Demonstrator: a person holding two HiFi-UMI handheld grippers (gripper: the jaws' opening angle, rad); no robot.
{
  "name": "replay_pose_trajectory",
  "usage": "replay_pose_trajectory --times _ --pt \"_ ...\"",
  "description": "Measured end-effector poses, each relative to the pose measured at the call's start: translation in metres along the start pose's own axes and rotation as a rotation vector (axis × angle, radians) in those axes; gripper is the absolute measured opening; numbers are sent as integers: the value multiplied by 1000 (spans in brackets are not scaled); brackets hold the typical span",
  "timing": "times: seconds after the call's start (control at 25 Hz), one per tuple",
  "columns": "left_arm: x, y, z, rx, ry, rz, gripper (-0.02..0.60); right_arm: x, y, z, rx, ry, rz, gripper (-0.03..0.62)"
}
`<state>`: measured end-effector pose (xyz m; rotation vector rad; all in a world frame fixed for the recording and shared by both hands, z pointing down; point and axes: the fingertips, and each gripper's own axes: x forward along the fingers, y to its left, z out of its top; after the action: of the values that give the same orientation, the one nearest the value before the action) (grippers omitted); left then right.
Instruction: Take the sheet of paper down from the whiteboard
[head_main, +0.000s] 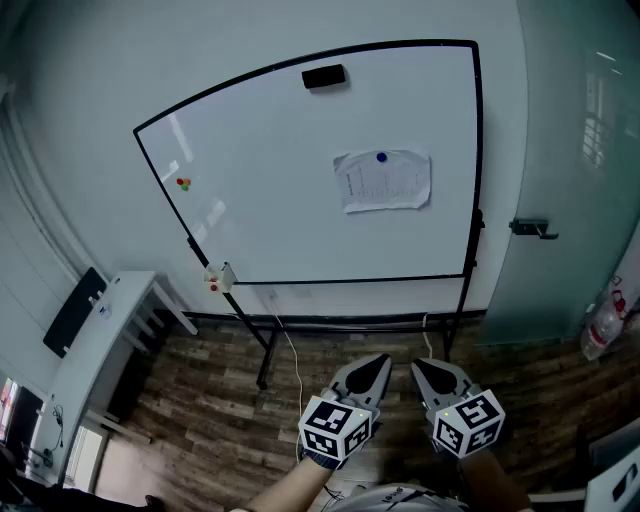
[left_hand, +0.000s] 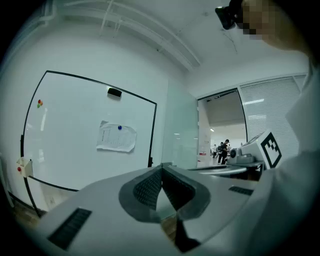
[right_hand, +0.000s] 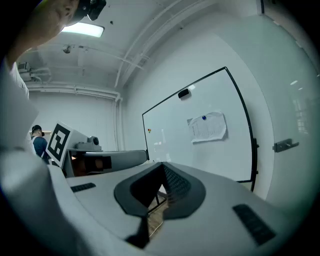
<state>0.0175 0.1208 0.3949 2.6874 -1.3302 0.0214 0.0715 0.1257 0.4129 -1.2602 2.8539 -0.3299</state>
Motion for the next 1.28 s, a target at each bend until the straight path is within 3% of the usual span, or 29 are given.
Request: replay_pose_trajectory --times 0.36,0.76,1.0,1.28 --pt "20 -22 2 18 2 8 14 -17 -17 7 -7 -12 36 12" --pt "32 -21 20 93 -15 90 14 -35 -41 39 -22 -110 51 13" --pt "49 -3 39 128 -62 101 14 -20 -52 63 -26 -163 28 13" --pt "90 36 52 129 -104 49 14 28 -73 81 -83 -166 -25 13"
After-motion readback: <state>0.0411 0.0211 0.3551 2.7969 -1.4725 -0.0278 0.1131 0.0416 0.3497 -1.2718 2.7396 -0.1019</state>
